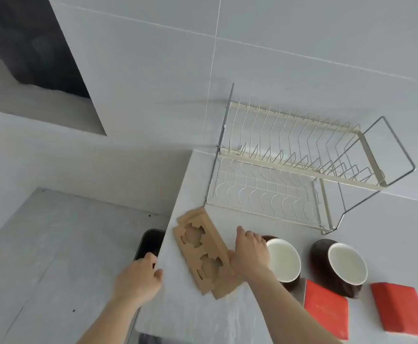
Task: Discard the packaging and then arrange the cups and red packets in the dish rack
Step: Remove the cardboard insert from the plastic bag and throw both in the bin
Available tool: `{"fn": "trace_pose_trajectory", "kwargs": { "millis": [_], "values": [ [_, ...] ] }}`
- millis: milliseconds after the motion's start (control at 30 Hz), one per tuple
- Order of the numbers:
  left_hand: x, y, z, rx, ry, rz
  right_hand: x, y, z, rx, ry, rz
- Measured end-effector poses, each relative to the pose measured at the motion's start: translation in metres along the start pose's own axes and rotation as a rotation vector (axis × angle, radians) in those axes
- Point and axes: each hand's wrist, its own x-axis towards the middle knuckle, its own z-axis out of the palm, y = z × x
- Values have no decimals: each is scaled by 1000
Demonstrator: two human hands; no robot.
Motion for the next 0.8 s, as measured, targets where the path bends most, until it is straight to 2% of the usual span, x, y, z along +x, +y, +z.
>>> {"fn": "trace_pose_trajectory", "kwargs": {
  "millis": [167, 267, 433, 533, 800],
  "values": [
    [2, -2, 10, -126, -80, -32, 9, -15, 9, 318, -108, 0],
    [3, -3, 14, -185, -73, -22, 12, -17, 15, 416, -108, 28],
    [-1, -6, 16, -90, 1, -10, 15, -12, 25, 467, -67, 84],
    [-3, -4, 17, -30, 17, -21, 16, -10, 29, 414, -62, 97],
    [-5, -1, 23, 53, -42, -127, 17, -15, 37, 356, -41, 100]
  ]
}}
